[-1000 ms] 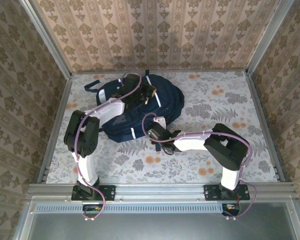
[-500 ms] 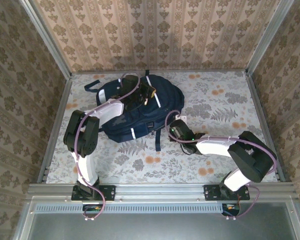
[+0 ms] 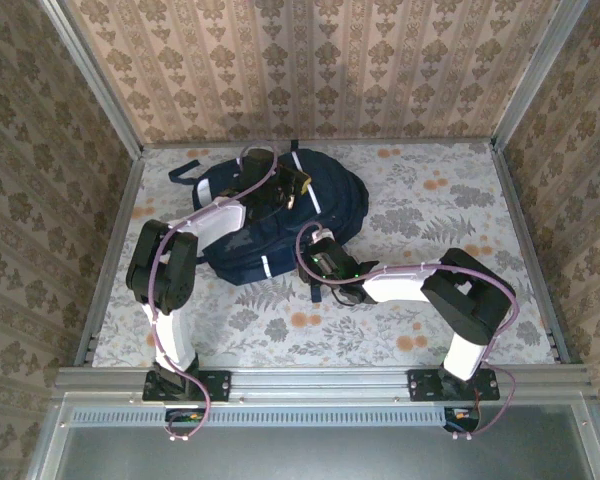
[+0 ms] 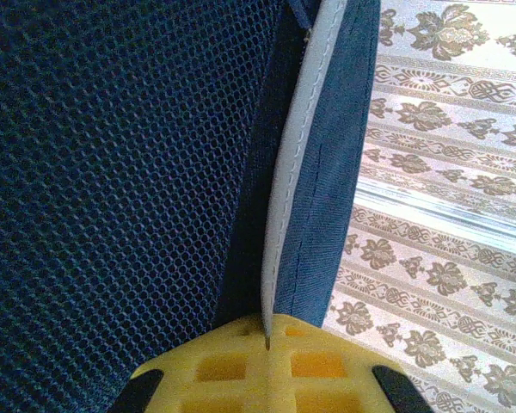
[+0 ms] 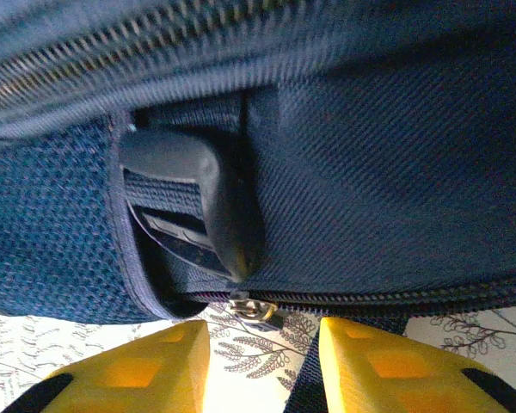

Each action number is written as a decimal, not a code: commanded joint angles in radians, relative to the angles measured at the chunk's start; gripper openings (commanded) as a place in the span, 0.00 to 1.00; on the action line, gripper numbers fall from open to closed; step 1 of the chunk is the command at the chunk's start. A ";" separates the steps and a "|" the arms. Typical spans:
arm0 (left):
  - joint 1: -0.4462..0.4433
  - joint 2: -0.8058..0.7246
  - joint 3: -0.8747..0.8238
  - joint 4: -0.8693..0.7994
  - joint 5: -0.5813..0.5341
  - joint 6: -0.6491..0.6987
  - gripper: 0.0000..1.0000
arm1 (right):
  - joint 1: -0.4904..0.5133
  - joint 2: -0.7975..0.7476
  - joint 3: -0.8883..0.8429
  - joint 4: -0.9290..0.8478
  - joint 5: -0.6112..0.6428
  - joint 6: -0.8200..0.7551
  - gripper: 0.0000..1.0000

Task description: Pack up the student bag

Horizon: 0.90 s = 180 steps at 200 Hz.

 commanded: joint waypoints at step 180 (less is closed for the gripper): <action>0.027 -0.011 -0.005 0.027 0.006 -0.016 0.00 | -0.119 -0.094 -0.129 0.088 0.048 -0.047 0.14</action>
